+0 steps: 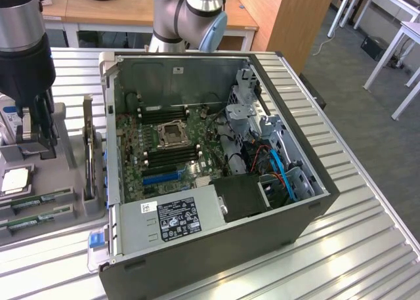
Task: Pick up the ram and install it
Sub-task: 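Pick up the ram and move it above insertion slot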
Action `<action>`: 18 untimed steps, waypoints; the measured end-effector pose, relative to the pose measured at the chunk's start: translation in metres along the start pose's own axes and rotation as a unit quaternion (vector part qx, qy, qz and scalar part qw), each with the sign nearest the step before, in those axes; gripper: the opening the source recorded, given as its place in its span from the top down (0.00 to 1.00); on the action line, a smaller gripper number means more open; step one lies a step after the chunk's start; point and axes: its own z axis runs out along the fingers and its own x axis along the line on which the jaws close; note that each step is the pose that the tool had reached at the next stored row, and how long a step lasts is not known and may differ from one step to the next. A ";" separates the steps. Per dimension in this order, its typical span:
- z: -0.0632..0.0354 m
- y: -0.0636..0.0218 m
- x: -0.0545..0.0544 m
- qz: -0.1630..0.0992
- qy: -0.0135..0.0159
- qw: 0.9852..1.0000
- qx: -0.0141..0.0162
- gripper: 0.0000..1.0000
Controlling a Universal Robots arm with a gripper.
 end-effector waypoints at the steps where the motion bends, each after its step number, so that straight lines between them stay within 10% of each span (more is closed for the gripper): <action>1: 0.0000 0.0001 0.000 0.000 0.000 1.000 0.000 0.70; 18: 0.0091 0.0010 0.000 0.000 0.000 1.000 0.000 0.70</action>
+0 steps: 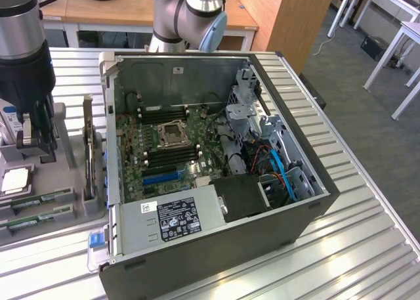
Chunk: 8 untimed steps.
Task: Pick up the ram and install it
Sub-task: 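Pick up the ram and move it above insertion slot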
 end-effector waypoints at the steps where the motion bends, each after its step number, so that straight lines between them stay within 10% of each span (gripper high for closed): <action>1: 0.0009 0.0000 0.000 0.000 0.000 1.000 0.000 0.70; 8: 0.0088 0.0000 0.000 0.000 0.000 1.000 0.000 0.70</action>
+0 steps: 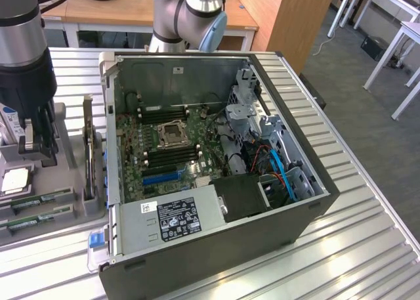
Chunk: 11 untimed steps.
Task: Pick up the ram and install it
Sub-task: 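Pick up the ram and move it above insertion slot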
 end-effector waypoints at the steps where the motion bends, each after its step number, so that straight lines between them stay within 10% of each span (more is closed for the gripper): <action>1: 0.0011 0.0000 0.000 0.000 0.000 1.000 0.000 0.70; 11: 0.0087 0.0000 0.000 0.000 0.000 1.000 0.000 0.70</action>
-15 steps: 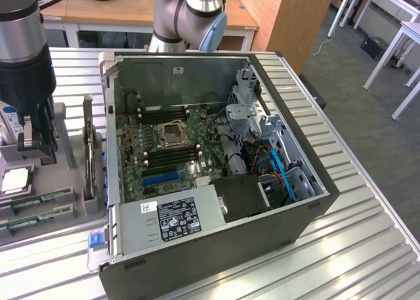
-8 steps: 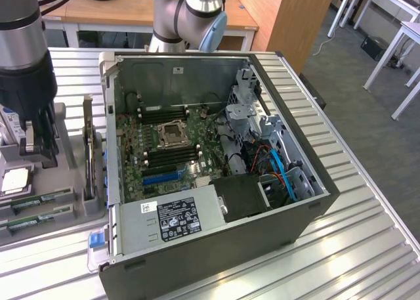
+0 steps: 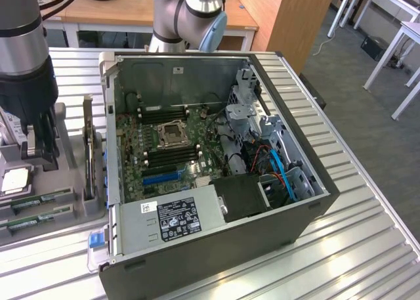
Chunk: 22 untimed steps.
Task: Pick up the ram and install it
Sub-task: 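Pick up the ram and move it above insertion slot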
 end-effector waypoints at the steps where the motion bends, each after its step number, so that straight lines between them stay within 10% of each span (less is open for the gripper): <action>1: 0.0006 0.0000 0.000 0.000 0.000 1.000 0.000 0.70; 22: 0.0058 0.0104 0.000 0.000 0.000 1.000 0.000 0.70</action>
